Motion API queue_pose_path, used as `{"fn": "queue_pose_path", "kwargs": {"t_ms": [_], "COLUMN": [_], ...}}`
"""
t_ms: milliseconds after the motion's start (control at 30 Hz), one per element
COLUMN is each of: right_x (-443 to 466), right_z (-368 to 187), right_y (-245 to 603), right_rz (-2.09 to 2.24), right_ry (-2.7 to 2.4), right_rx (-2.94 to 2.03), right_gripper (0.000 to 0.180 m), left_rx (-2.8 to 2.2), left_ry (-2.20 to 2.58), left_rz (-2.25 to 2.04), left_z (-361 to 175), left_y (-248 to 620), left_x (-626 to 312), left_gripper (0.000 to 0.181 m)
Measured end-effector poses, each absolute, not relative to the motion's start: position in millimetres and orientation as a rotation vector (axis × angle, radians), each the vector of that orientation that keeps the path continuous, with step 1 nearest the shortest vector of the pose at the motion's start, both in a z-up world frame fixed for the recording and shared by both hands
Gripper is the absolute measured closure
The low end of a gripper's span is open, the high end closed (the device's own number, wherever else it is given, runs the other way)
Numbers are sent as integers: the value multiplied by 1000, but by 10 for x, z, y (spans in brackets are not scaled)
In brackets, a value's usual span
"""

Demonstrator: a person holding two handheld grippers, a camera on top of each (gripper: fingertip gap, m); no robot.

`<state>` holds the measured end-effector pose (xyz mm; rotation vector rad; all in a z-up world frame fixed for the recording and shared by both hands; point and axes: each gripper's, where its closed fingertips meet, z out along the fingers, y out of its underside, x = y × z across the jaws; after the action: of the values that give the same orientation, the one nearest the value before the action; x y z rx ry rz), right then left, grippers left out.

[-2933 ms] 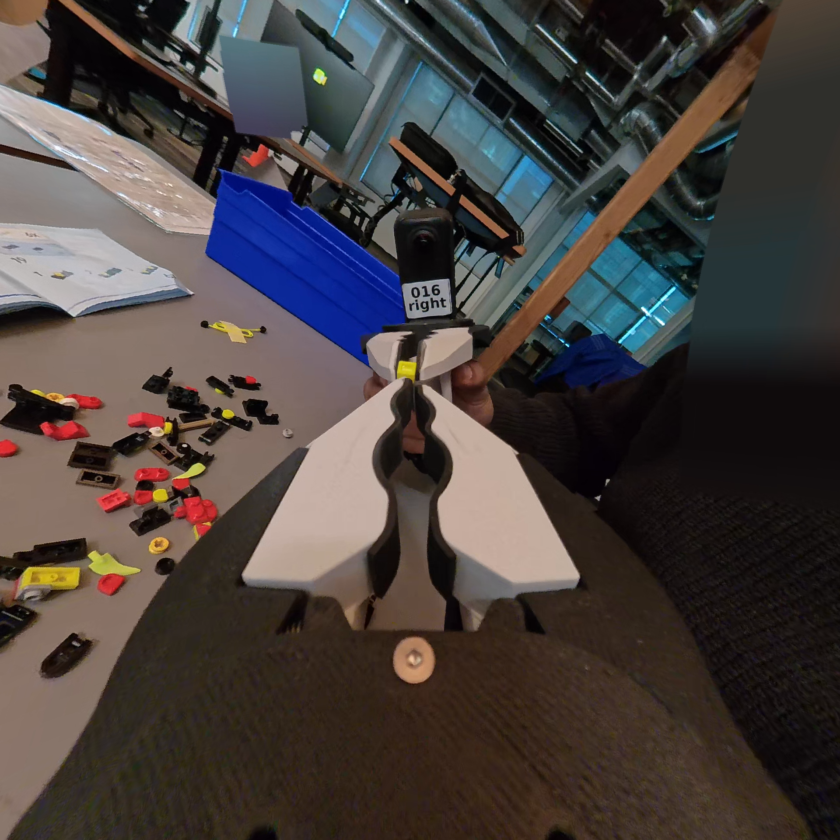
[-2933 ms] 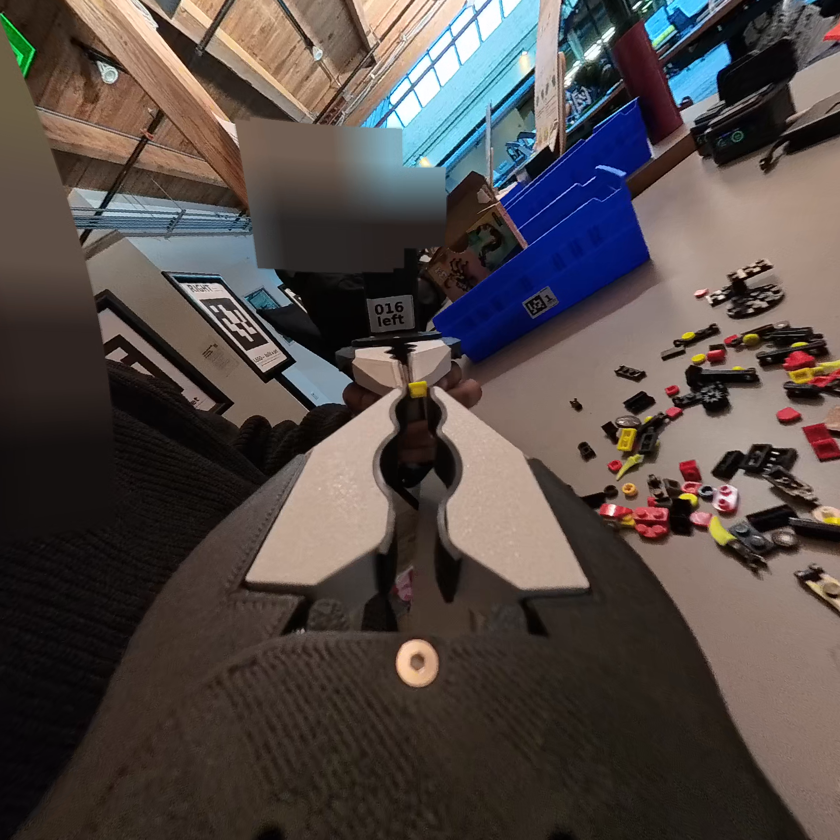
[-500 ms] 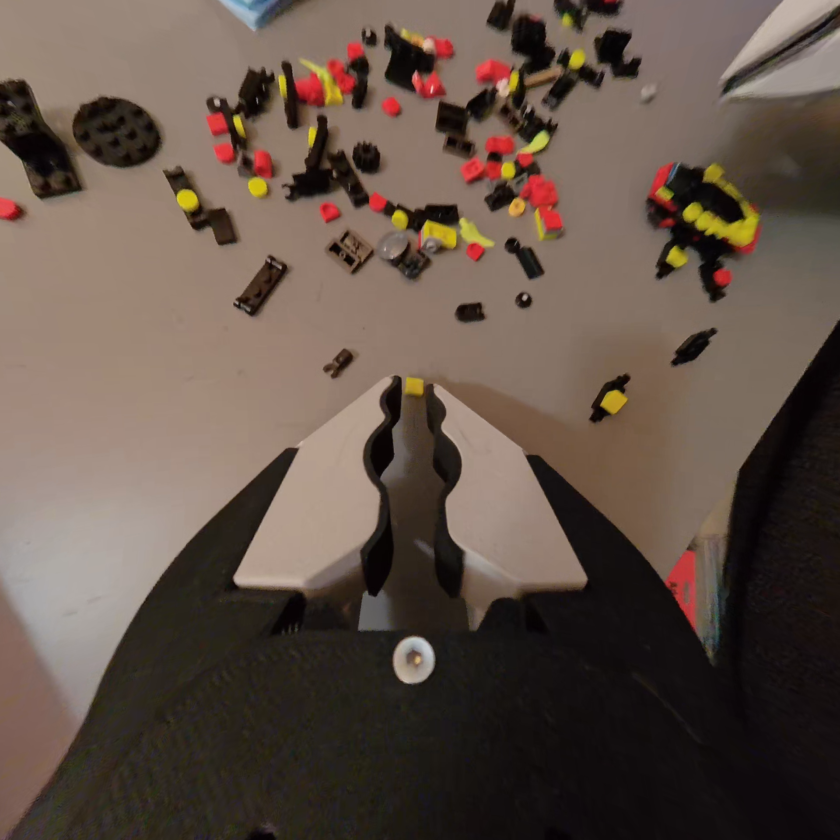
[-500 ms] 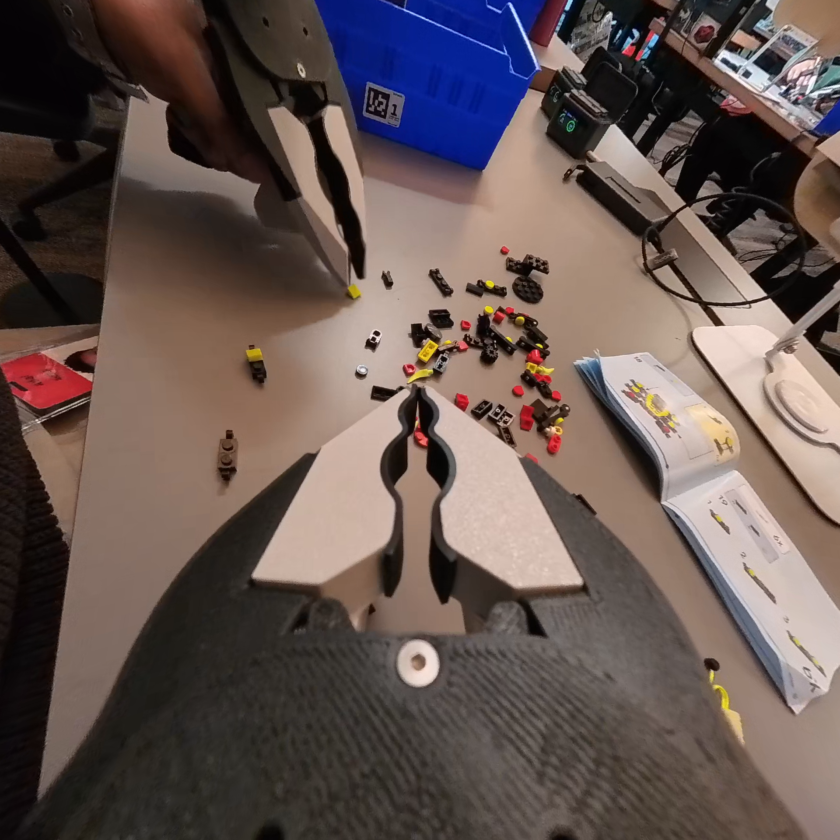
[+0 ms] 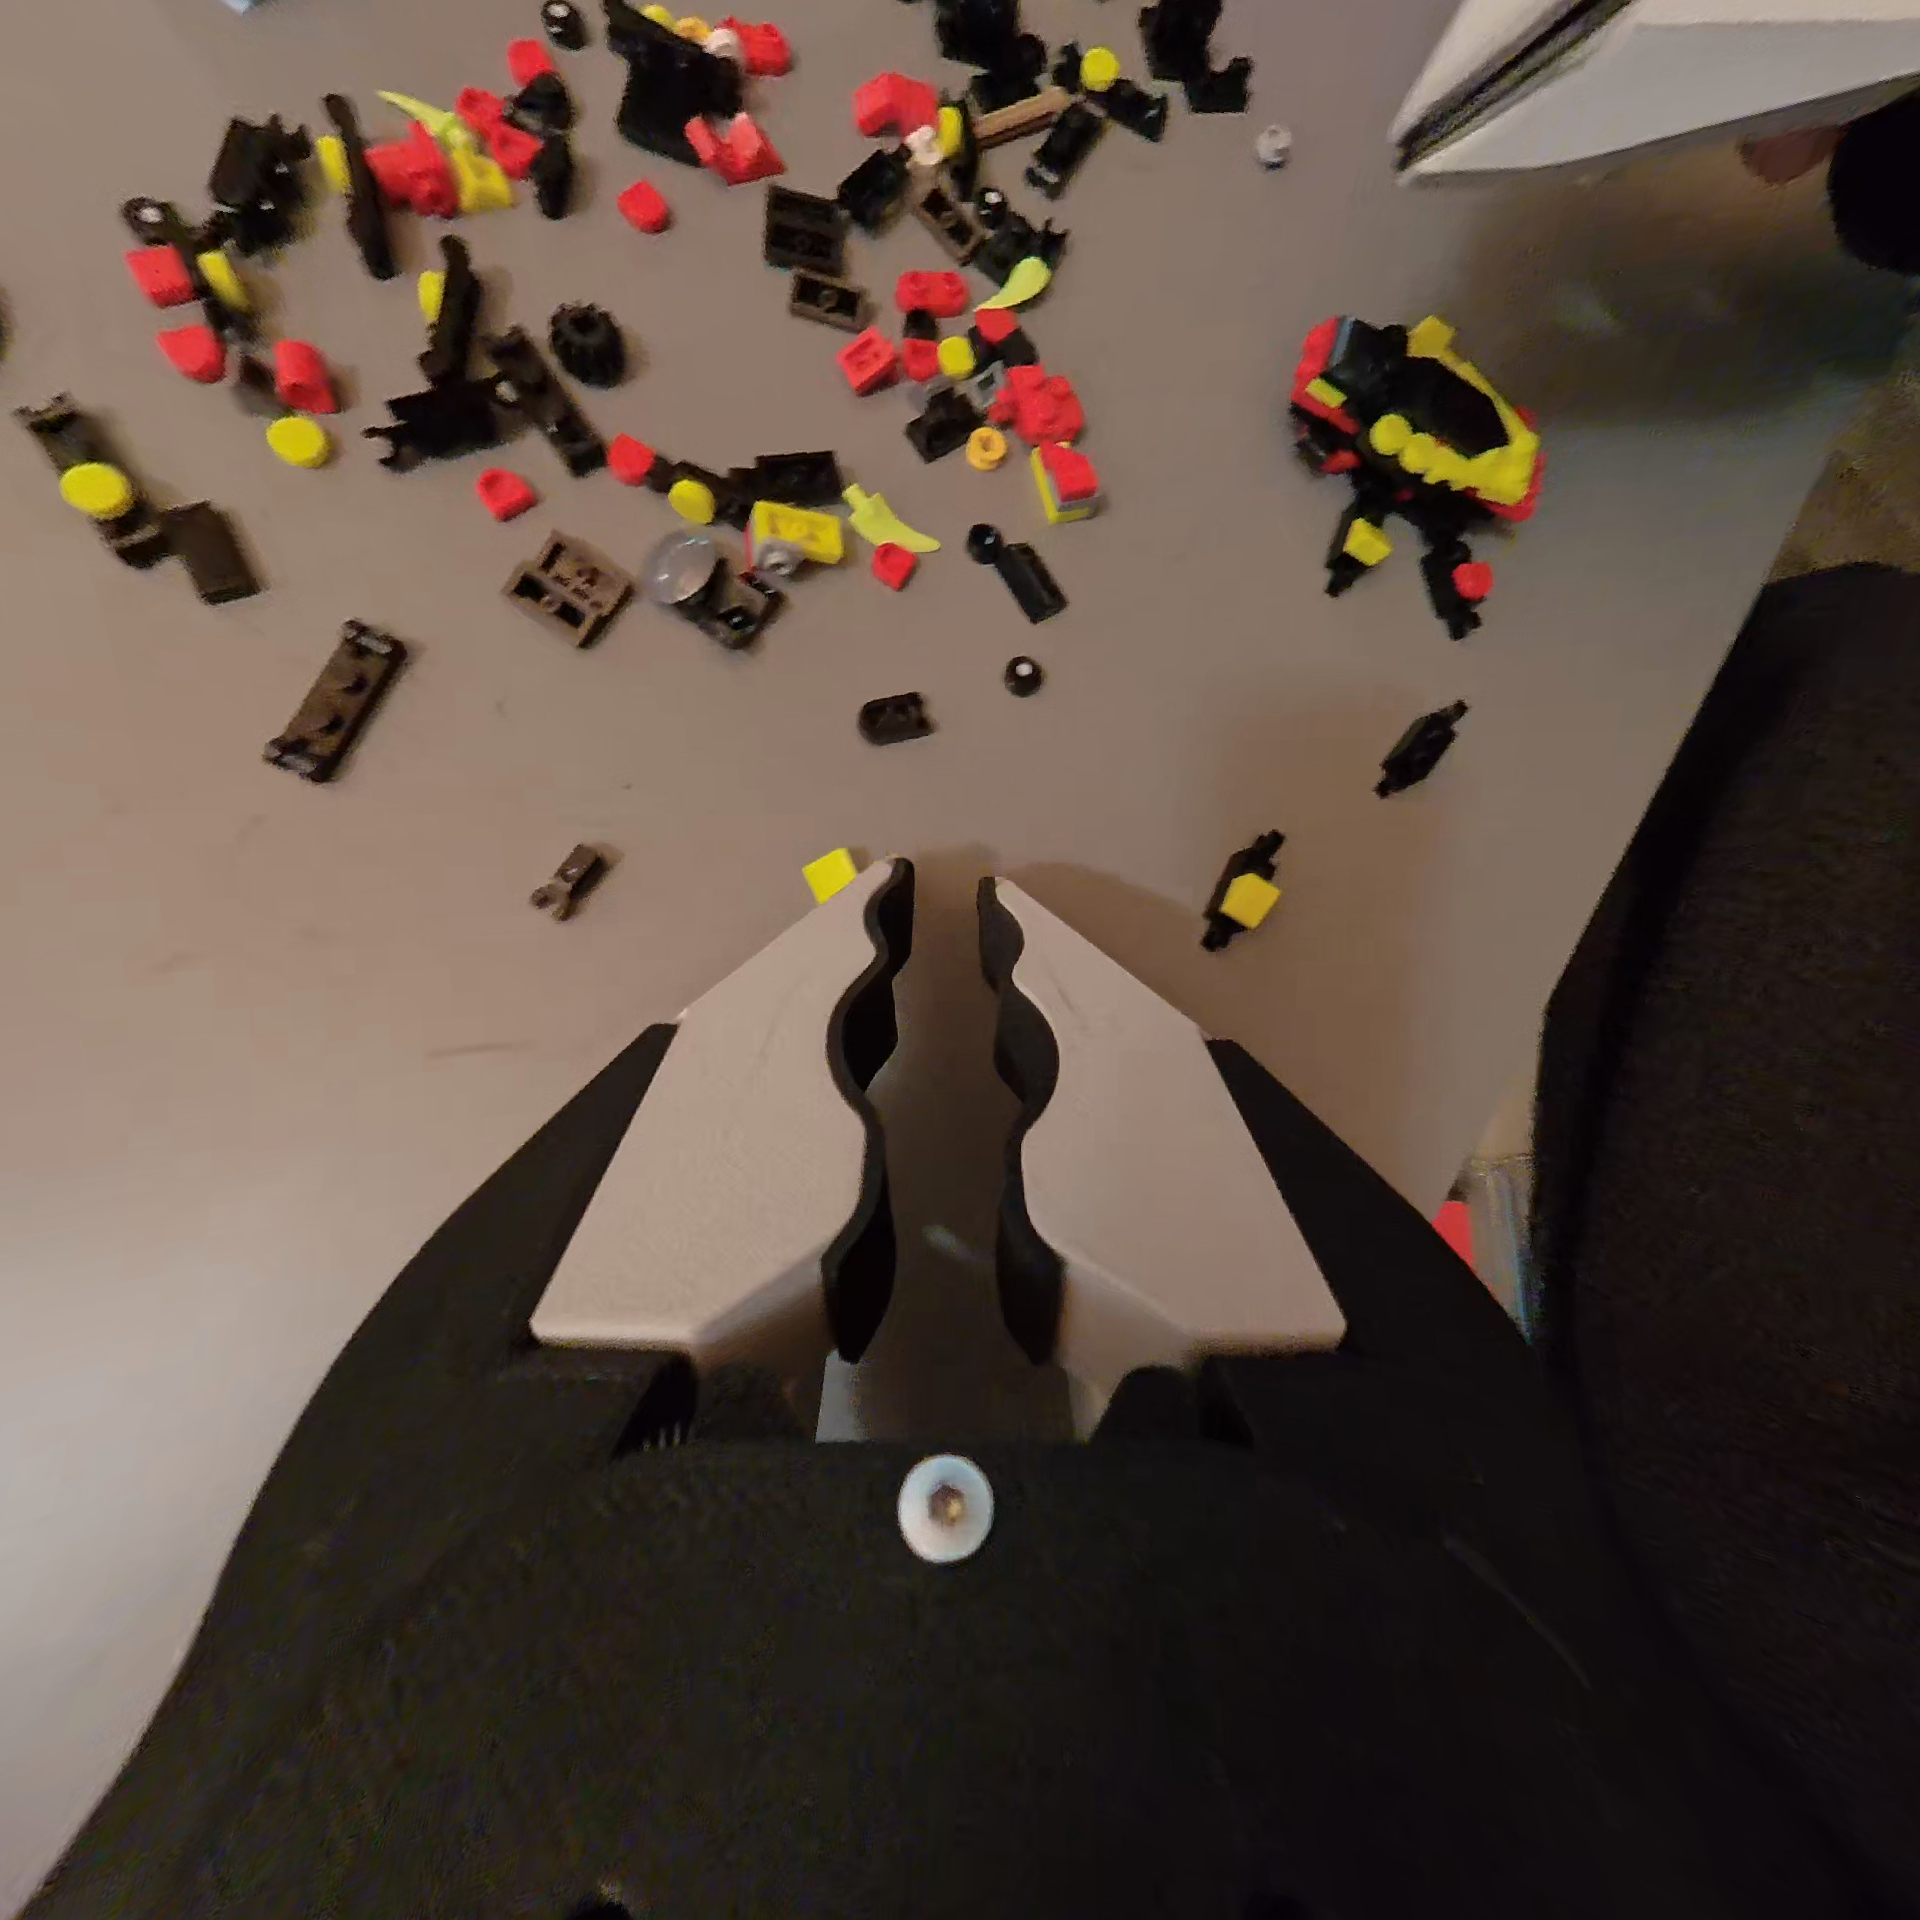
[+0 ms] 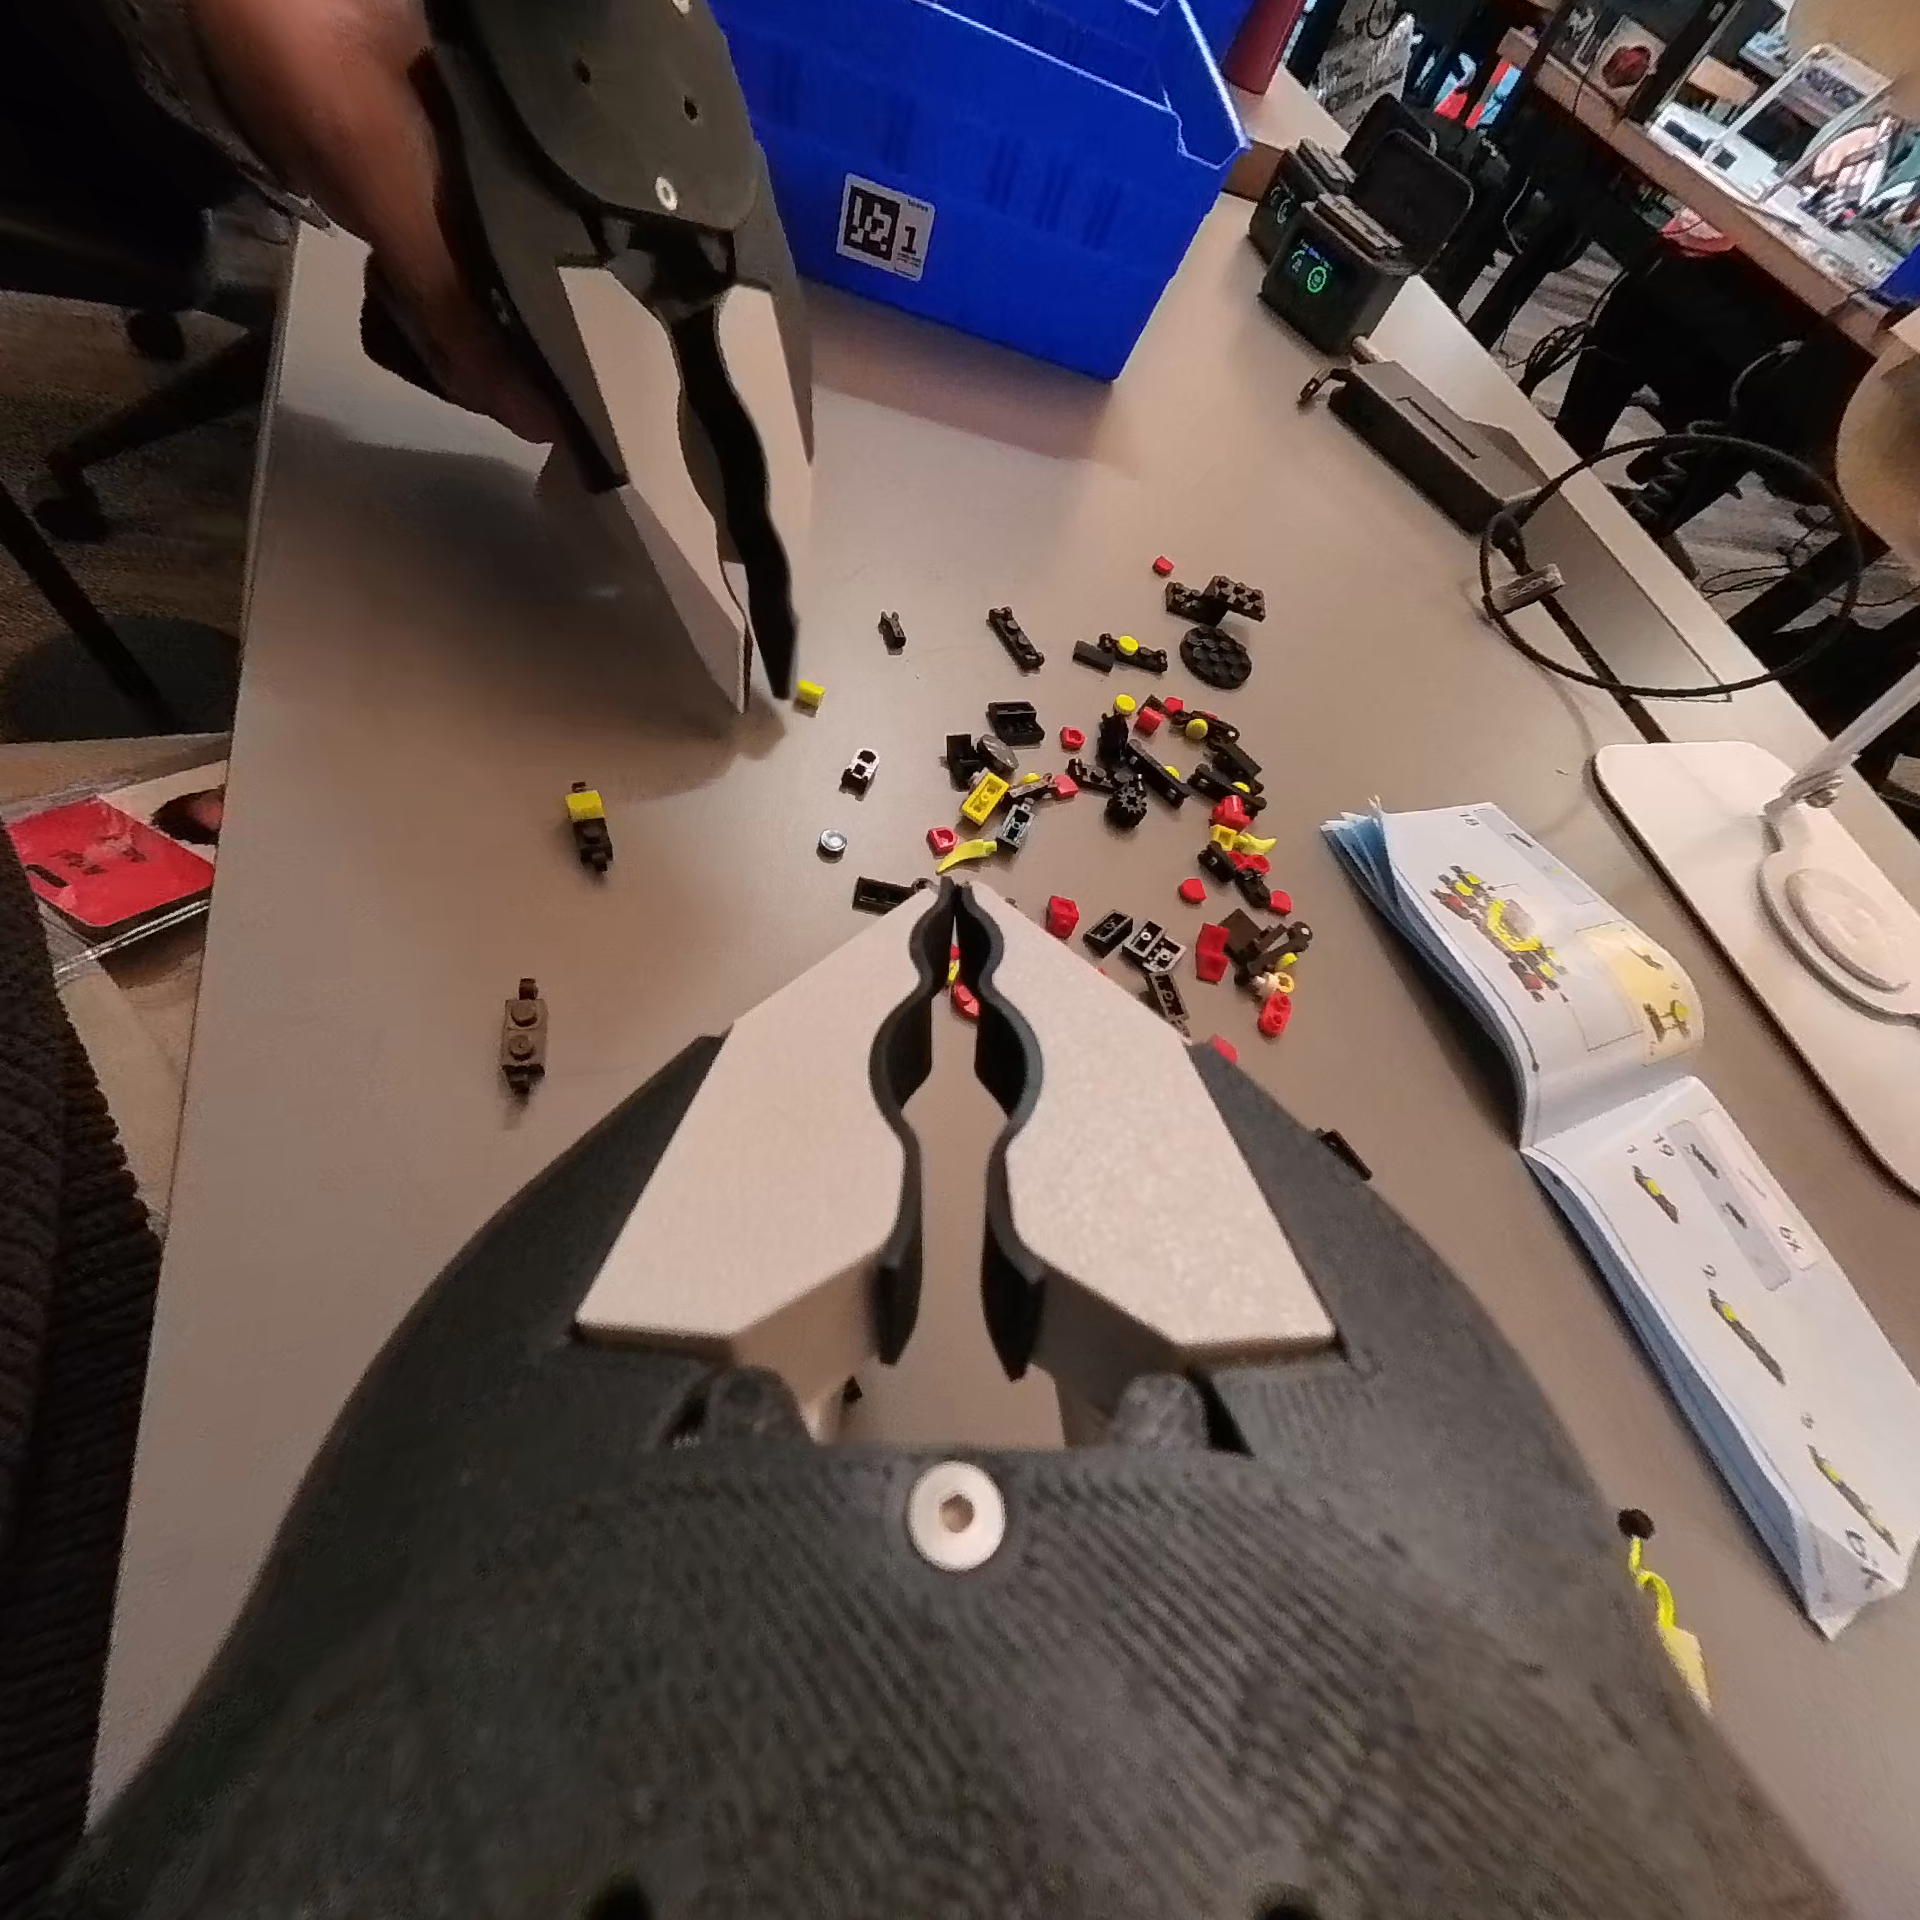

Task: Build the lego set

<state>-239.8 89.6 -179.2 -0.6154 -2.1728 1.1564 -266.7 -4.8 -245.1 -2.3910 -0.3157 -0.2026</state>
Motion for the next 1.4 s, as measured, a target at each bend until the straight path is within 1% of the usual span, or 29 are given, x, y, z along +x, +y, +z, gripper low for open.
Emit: {"fn": "queue_pose_path", "kwargs": {"t_ms": [67,233,400,700,833,1133,1400], "right_x": [-2400,-2397,-2390,-2371,-2363,-2348,-2329], "right_z": [-1800,-1799,-1798,-1782,-1783,-1767,-1774], "right_y": [896,890,882,861,851,839,814], "right_rz": [1155,1155,1155,1151,1139,1139,1132], "right_ry": [-2175,-2176,-2179,-2179,-2180,-2177,-2184], "right_rx": [-617,-615,-609,-592,-580,-571,-551], "right_gripper": [180,180,180,180,180,180,180], "left_rx": [-2388,-2334,-2352,-2368,-2383,-2360,-2382], "left_ry": [-288,-332,-324,-287,-252,-232,-229], "left_rz": [-221,-100,-69,-60,-81,-66,-43], "left_z": [-2442,-2364,-2449,-2491,-2504,-2461,-2510], "left_y": [-26,-78,-126,-93,-78,-79,-71], "left_x": [-2616,-2846,-2913,-2875,-2805,-2812,-2831], "left_gripper": [170,172,169,171,180,175,177]}}
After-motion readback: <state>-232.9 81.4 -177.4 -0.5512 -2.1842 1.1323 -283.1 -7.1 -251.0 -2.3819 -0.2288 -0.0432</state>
